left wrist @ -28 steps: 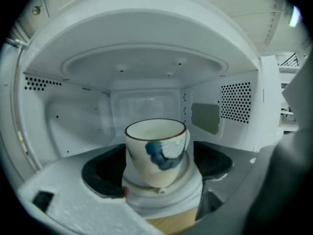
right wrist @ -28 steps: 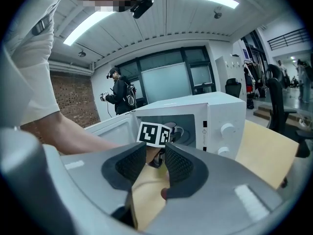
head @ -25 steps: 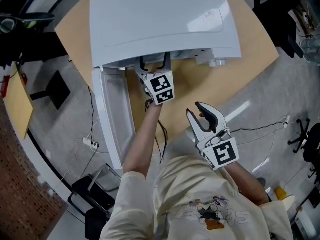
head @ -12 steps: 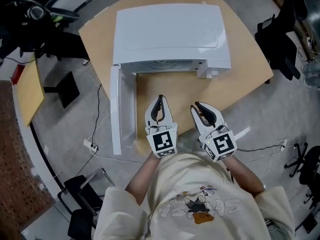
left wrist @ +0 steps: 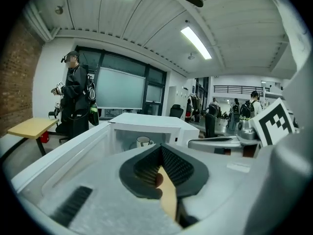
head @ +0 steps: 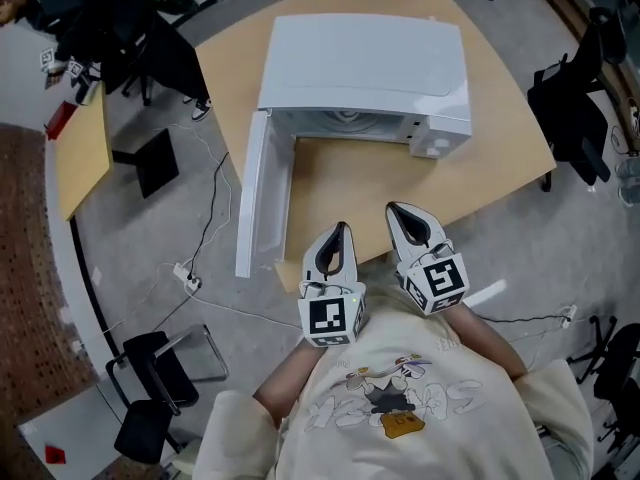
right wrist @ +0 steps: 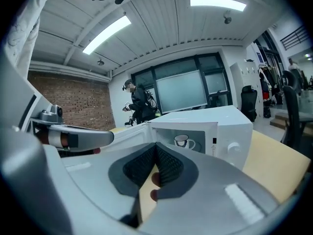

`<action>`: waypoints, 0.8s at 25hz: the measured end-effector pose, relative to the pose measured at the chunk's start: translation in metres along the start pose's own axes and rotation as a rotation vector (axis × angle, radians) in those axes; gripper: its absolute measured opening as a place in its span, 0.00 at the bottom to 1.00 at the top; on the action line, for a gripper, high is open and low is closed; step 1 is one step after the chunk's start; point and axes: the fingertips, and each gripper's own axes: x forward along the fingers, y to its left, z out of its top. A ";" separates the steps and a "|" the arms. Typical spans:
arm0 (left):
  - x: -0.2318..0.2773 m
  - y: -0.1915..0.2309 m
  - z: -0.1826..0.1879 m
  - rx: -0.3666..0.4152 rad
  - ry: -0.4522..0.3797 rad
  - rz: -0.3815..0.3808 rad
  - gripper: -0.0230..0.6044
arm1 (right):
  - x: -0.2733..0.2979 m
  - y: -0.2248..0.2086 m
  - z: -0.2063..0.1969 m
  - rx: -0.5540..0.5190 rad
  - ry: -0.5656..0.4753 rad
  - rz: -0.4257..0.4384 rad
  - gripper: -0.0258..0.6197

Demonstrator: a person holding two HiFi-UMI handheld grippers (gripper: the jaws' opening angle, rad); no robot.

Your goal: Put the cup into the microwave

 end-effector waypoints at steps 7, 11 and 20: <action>-0.002 0.008 -0.012 -0.037 0.030 0.016 0.04 | -0.002 0.021 -0.019 -0.024 0.055 0.043 0.05; 0.002 0.005 -0.015 -0.035 0.046 -0.001 0.04 | -0.001 0.026 -0.019 -0.043 0.059 0.060 0.05; 0.007 0.006 -0.017 -0.026 0.059 -0.016 0.04 | 0.003 0.021 -0.024 -0.041 0.072 0.045 0.05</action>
